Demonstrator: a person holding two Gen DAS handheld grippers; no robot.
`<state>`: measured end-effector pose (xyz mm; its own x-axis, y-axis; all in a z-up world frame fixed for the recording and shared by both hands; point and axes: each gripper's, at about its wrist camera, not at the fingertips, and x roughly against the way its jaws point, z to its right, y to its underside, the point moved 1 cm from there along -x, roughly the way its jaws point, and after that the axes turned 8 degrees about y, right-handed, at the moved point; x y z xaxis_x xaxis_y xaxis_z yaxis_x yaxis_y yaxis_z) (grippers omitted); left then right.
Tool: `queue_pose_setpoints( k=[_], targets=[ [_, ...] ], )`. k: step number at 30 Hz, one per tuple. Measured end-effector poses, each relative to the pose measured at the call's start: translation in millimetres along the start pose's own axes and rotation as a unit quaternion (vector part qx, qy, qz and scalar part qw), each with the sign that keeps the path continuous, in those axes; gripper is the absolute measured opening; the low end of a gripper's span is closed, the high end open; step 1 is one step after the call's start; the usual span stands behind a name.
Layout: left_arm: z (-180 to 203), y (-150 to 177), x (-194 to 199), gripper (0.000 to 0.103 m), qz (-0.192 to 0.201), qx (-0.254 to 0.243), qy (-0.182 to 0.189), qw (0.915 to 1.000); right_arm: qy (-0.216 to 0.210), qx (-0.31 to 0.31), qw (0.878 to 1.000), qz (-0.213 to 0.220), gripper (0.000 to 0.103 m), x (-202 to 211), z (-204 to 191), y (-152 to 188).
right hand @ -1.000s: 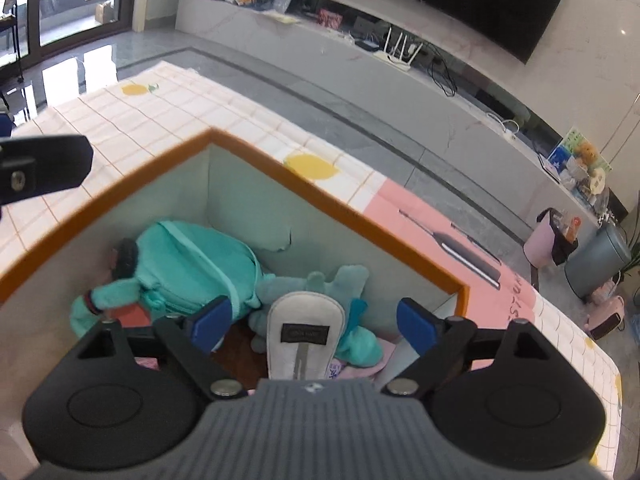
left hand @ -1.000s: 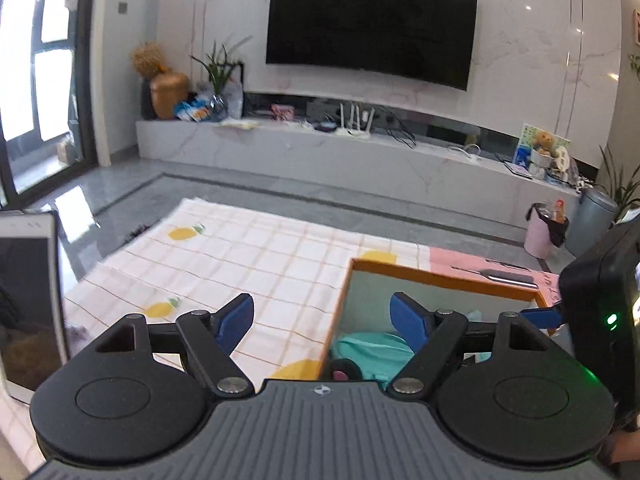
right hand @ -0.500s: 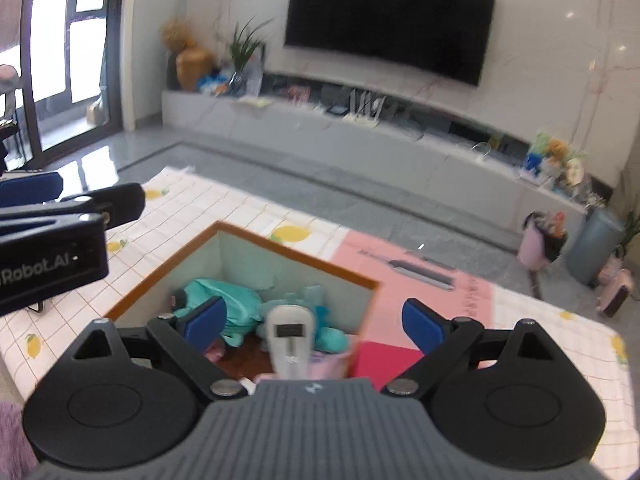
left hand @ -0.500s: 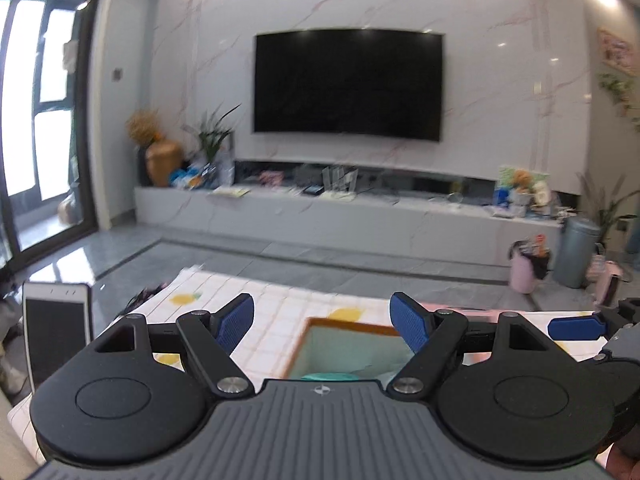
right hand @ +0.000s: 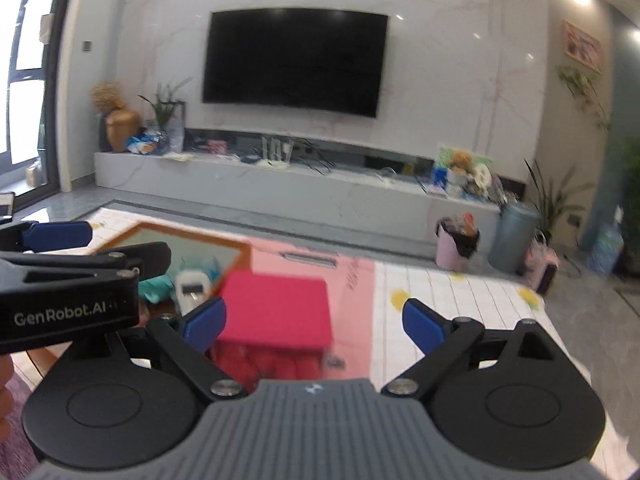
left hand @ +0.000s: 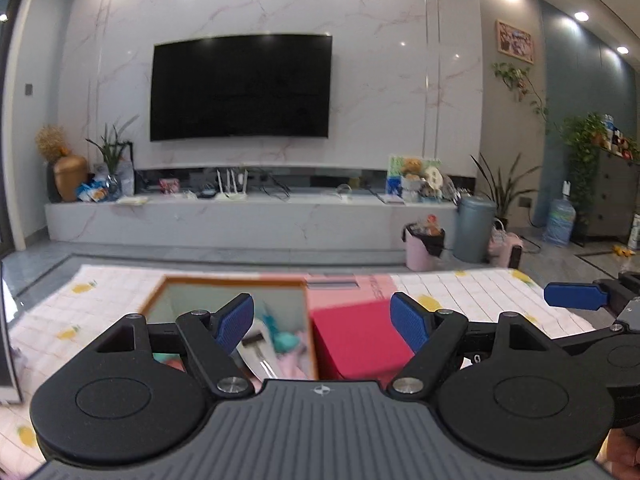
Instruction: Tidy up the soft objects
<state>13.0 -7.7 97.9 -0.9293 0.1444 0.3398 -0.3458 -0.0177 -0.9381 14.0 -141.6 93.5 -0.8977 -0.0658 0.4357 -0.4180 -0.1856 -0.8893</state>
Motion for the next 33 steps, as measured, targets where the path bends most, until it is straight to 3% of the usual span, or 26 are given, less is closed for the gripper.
queue_pose_setpoints(
  k=[9, 16, 33],
  targets=[
    [10, 27, -7, 0.091, -0.006, -0.004, -0.012, 0.9999, 0.056, -0.003, 0.998, 0.002, 0.093, 4, 6, 38],
    [18, 35, -5, 0.091, 0.004, -0.025, -0.035, 0.9991, 0.043, -0.040, 0.997, -0.040, 0.093, -10, 12, 52],
    [20, 41, 1, 0.091, 0.016, -0.033, -0.056, 0.9978, 0.050, -0.033, 0.997, -0.052, 0.093, -10, 9, 57]
  ],
)
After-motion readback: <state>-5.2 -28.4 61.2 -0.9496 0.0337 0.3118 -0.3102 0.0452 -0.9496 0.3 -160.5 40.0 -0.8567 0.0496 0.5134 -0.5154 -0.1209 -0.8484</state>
